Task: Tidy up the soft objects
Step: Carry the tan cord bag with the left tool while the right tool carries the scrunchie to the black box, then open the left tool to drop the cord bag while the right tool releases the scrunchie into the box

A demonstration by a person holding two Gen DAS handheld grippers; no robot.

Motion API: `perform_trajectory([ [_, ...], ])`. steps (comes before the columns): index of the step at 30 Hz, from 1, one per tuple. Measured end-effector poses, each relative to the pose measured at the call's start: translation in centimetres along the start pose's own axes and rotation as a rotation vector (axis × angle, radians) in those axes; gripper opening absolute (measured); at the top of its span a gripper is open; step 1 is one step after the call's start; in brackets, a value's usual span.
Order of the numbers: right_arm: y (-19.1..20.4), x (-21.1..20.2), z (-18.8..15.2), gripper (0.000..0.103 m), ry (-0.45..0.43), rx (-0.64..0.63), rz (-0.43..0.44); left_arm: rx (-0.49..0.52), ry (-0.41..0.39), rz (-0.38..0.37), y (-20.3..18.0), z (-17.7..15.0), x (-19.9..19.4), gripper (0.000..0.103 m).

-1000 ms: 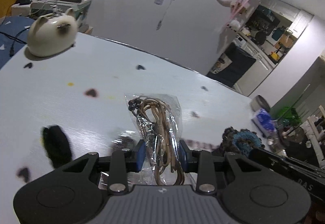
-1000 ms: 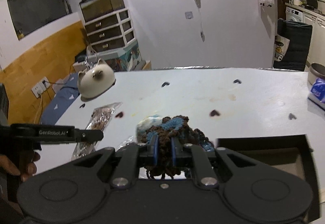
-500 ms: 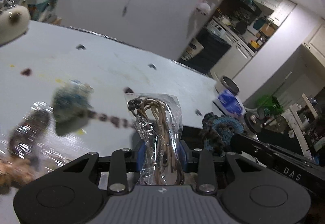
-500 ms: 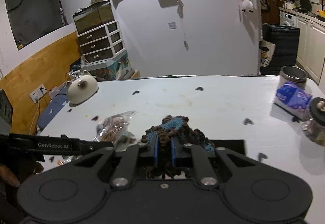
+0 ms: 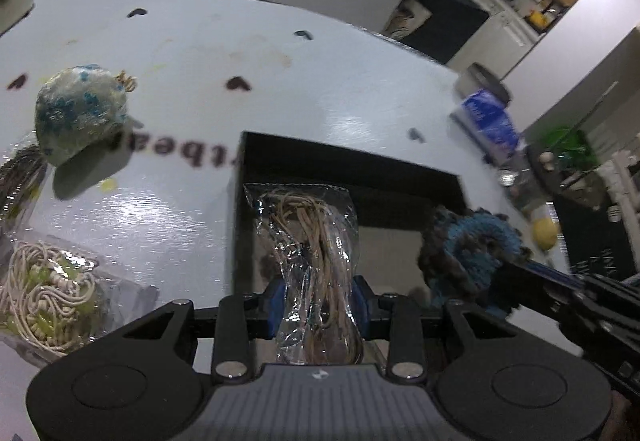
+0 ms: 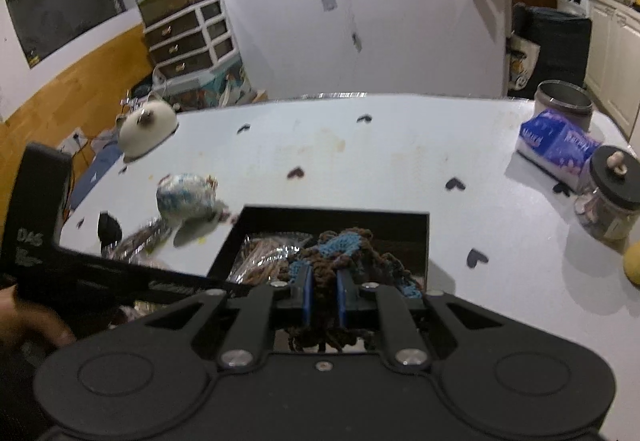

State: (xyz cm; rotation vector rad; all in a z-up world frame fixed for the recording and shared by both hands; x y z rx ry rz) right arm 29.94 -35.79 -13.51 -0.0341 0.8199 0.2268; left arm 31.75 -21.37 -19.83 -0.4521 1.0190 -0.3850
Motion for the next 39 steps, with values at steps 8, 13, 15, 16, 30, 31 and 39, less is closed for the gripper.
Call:
perform_trajectory([
  [8,0.4,2.4,-2.6,0.013,0.100,-0.108,0.012,0.096,0.009,0.049,-0.5,-0.4,0.8,0.054],
  [13,0.2,3.7,-4.8,0.013,0.199,-0.177,-0.029,0.137,-0.018,0.051,-1.0,-0.1,-0.4,0.052],
  [15,-0.1,4.2,-5.3,0.013,0.224,-0.173,-0.033,0.153,-0.026,0.046,-1.4,-0.1,-0.8,0.051],
  [16,-0.2,4.2,-5.3,0.013,0.229,-0.168,-0.031,0.162,-0.028,0.039,-1.6,-0.1,-1.0,0.050],
  [30,-0.8,4.0,-5.6,0.011,0.291,-0.156,-0.055,0.194,0.194,-0.024,-1.5,-2.7,4.5,0.012],
  [31,-0.8,4.0,-5.6,0.011,0.290,-0.153,-0.055,0.207,0.197,-0.005,-1.3,-2.8,4.6,0.012],
  [39,-1.1,4.2,-5.7,0.016,0.291,-0.127,-0.041,0.248,0.193,0.034,-1.4,-2.8,4.4,0.016],
])
Point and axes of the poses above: each gripper's, at about its wrist camera, not at the fingertips, and x roughly the way its jaws point, y to its left, z to its top, the point moved 9 cm from there along x, roughly the way its jaws point, and after that the axes turned 14 degrees about -z, right-handed, at the moved point
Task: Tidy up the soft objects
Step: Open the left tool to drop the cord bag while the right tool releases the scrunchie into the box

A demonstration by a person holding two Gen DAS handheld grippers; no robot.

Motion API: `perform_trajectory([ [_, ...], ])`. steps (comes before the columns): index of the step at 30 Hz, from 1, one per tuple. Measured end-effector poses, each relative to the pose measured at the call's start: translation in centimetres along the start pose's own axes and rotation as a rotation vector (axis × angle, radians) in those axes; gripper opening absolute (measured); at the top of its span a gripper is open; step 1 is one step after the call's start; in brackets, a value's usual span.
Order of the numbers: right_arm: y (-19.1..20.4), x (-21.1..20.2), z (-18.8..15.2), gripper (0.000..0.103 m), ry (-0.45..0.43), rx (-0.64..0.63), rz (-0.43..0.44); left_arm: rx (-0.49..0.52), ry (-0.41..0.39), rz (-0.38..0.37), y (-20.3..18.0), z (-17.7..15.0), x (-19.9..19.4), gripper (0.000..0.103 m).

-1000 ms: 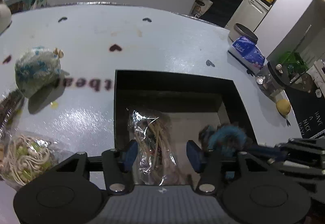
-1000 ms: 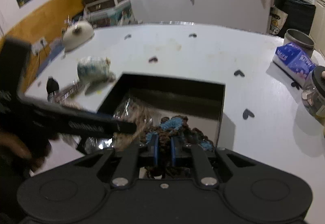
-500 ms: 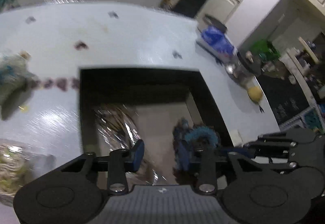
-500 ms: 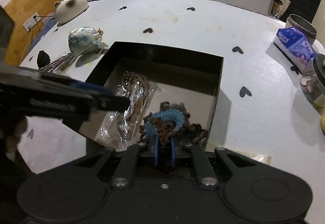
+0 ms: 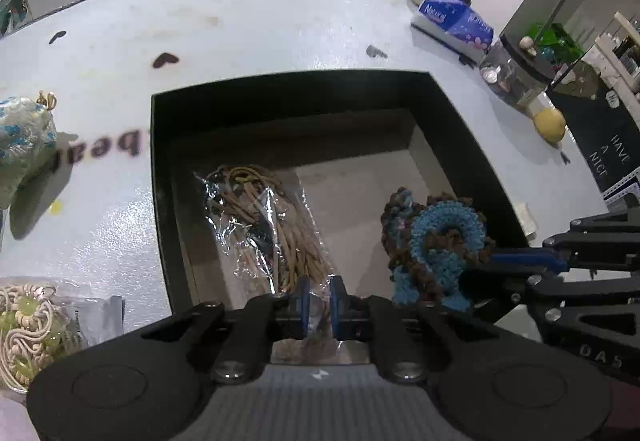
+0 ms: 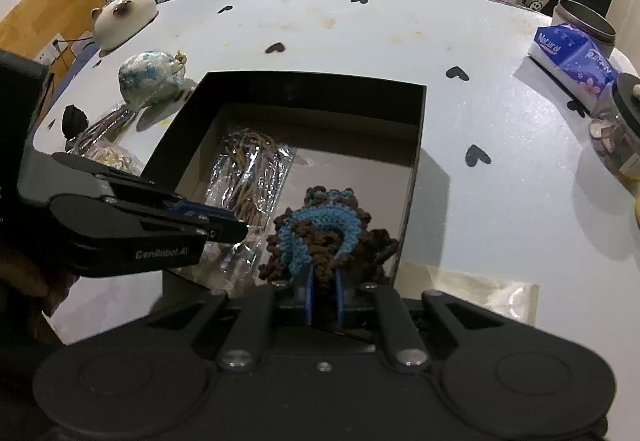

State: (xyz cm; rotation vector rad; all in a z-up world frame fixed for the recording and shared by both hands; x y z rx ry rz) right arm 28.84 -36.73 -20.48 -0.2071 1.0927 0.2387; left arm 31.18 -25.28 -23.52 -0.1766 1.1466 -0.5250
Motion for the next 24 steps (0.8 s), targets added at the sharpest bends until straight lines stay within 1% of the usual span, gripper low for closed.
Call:
perform_trajectory([
  [2,0.1,-0.2,0.0,0.025,-0.003,-0.003,-0.004,0.001,-0.017,-0.007,-0.1,-0.1,-0.6,0.022],
  [4,0.2,-0.6,-0.1,0.026,-0.014,-0.003,0.003,0.004,-0.034,-0.013,-0.3,0.0,-1.2,0.024],
  [7,0.2,-1.4,0.0,0.026,-0.037,0.007,0.008,0.006,-0.052,-0.010,-0.5,0.0,-2.1,0.025],
  [10,-0.1,-2.4,0.2,0.026,-0.065,0.026,0.009,0.000,-0.074,-0.015,-0.6,0.0,-3.2,0.028],
  [13,-0.7,-3.5,0.2,0.032,-0.096,0.051,-0.003,-0.002,-0.099,-0.020,-0.8,-0.1,-4.3,0.031],
  [19,-1.7,-5.6,0.4,0.037,-0.180,0.109,-0.018,-0.003,-0.160,-0.025,-1.4,-0.2,-6.6,0.038],
  [24,-2.3,-7.1,0.3,0.042,-0.248,0.149,-0.044,-0.005,-0.210,-0.010,-1.7,-0.3,-8.5,0.048],
])
Point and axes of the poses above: each gripper's, at about its wrist camera, not at the fingertips, and x roughly the way its jaws point, y to its left, z to its top, the point moved 9 cm from there along x, roughly the way its jaws point, and after that the axes turned 14 degrees about -z, right-handed, at the moved point
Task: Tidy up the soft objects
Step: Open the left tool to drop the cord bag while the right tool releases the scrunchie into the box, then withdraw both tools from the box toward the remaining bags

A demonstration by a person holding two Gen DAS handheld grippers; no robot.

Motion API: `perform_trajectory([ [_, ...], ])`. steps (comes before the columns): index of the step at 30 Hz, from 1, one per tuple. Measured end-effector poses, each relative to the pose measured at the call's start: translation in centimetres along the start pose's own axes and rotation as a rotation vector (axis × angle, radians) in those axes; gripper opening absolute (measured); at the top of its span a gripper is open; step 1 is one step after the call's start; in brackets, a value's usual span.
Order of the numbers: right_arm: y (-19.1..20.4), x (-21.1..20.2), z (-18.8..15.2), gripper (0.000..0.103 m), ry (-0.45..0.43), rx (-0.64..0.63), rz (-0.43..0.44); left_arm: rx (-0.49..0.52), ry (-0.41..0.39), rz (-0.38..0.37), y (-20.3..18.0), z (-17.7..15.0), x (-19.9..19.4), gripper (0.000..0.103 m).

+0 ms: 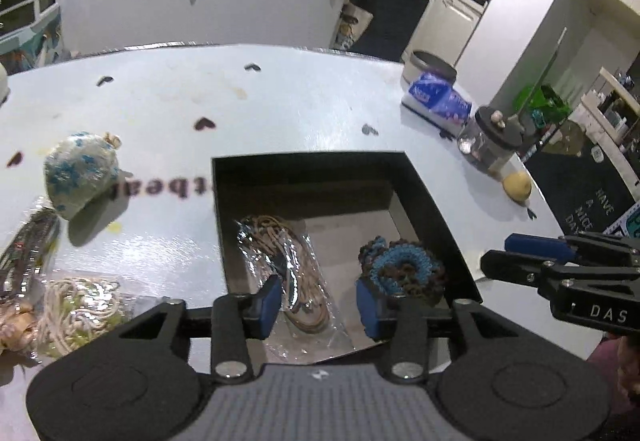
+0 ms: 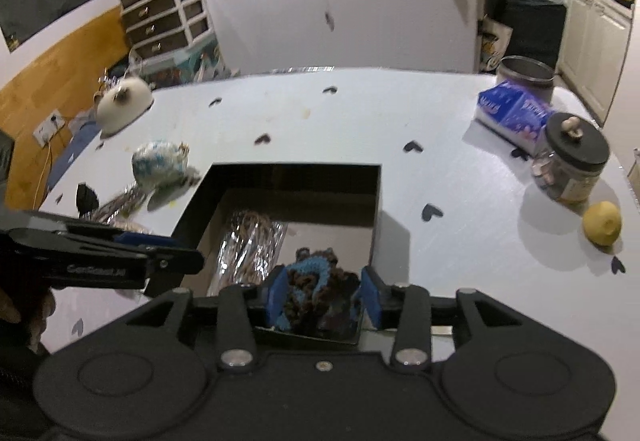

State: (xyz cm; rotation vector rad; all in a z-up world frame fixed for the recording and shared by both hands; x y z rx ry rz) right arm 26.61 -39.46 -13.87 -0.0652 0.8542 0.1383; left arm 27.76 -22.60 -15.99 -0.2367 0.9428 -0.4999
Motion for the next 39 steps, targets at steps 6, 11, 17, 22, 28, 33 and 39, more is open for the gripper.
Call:
perform_trajectory([
  [6,-0.6,-1.7,0.3,0.046,-0.087,0.047,-0.010,-0.004,-0.069,0.014,-0.3,0.3,-2.4,0.059],
  [11,-0.7,-2.8,0.2,0.056,-0.137,0.050,-0.024,-0.001,-0.118,0.022,-0.6,0.1,-4.0,0.077],
  [17,-0.6,-3.6,-0.2,0.069,-0.169,0.053,-0.043,-0.003,-0.169,0.036,-0.6,-0.2,-5.4,0.101],
  [22,-0.6,-4.1,-0.3,0.081,-0.199,0.056,-0.081,-0.022,-0.213,0.057,0.2,-0.4,-6.6,0.103],
  [28,-0.5,-4.4,-0.1,0.103,-0.235,0.065,-0.136,-0.031,-0.245,0.080,1.1,-0.8,-7.5,0.103],
  [33,-0.1,-4.5,0.5,0.103,-0.258,0.094,-0.162,-0.009,-0.267,0.099,2.0,-0.8,-8.6,0.103],
  [39,2.0,-4.4,1.1,0.103,-0.270,0.090,-0.167,-0.018,-0.298,0.119,4.2,-0.8,-10.3,0.103],
])
Point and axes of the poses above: each gripper's, at about its wrist camera, not at the fingertips, and x roughly the way its jaws point, y to its left, z to its top, the point moved 9 cm from there along x, roughly the way its jaws point, and after that the axes turned 14 degrees about -z, right-handed, at the moved point
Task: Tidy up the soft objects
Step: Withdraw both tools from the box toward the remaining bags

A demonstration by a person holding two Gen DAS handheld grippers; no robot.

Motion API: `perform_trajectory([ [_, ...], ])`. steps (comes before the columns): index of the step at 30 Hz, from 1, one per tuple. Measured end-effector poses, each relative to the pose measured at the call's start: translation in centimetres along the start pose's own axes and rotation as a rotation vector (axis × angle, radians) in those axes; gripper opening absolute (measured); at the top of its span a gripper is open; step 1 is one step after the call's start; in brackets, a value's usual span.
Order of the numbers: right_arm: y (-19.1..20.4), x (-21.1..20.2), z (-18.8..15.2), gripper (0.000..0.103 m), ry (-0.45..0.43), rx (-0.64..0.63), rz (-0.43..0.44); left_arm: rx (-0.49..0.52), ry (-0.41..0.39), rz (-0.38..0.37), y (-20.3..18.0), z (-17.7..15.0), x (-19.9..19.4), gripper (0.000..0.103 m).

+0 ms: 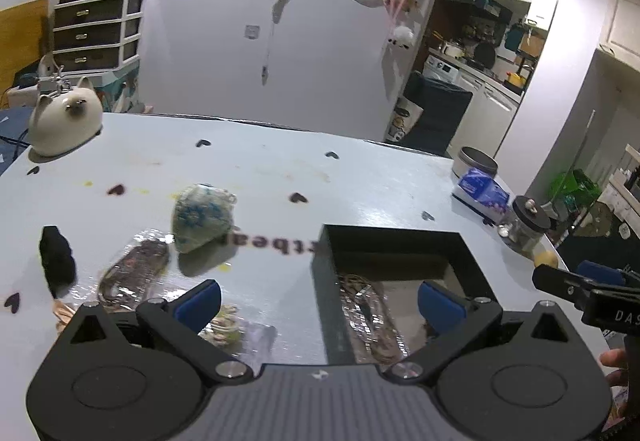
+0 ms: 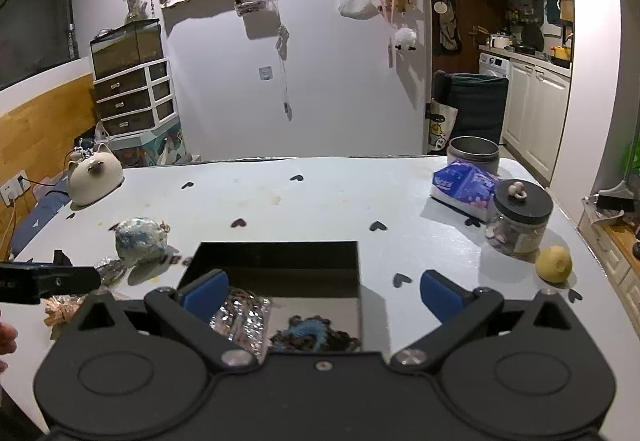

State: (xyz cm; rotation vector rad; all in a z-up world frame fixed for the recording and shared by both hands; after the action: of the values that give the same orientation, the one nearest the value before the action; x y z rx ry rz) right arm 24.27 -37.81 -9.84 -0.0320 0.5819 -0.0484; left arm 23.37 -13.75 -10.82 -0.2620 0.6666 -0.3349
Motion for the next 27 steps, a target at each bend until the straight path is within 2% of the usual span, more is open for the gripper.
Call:
perform_trajectory([
  [14,8.5,-0.6,0.5,0.103,0.016,0.024,-0.017,0.017,0.012,-0.001,8.0,2.5,-3.4,0.103],
  [27,16.9,-0.7,-0.3,0.103,0.046,0.022,-0.008,0.033,0.057,-0.019,14.9,3.5,-4.7,0.103],
])
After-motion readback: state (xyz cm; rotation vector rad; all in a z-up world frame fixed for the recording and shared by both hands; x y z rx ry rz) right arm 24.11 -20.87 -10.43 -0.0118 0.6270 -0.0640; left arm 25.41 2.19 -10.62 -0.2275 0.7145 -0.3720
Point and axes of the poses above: each gripper's, at about its wrist camera, not at the fingertips, and x roughly the way its jaws point, y to its left, z to its top, the point moved 9 cm from there along x, roughly the way its jaws point, and after that the axes turned 14 degrees about -z, right-handed, at the moved point
